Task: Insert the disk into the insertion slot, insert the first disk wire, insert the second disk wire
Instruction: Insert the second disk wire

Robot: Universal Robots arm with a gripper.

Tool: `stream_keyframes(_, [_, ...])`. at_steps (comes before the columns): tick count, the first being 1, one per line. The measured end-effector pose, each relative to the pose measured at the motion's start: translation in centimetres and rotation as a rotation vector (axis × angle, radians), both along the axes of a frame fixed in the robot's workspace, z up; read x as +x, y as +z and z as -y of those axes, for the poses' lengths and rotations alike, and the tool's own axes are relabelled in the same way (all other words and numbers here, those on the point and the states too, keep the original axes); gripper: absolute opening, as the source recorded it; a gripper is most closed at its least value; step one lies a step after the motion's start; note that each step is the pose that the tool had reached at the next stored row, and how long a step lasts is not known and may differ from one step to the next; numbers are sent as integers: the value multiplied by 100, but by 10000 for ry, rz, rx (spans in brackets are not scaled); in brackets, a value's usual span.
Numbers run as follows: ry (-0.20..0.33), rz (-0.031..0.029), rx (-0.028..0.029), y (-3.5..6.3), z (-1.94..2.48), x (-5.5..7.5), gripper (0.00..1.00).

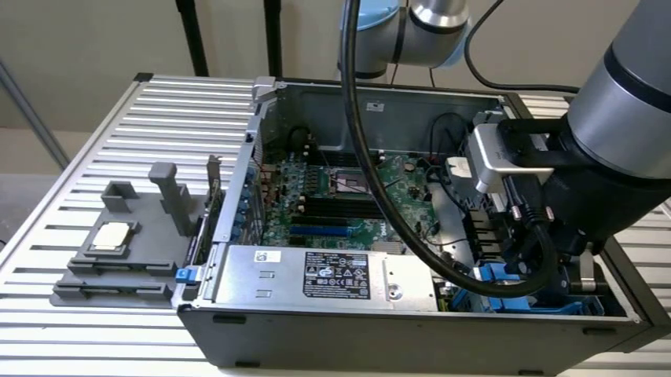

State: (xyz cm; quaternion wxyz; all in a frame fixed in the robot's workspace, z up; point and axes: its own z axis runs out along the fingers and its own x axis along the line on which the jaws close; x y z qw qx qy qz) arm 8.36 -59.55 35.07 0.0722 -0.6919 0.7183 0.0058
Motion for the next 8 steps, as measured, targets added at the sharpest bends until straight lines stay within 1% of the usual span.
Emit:
stream_keyframes(3, [0,0,0,0,-1,0,25])
stream_keyframes(4, [1,0,-1,1,-8,0,25])
stream_keyframes(6, [-3,1,1,4,-47,0,25])
stream_keyframes(8, [-3,0,-6,36,-93,2,25])
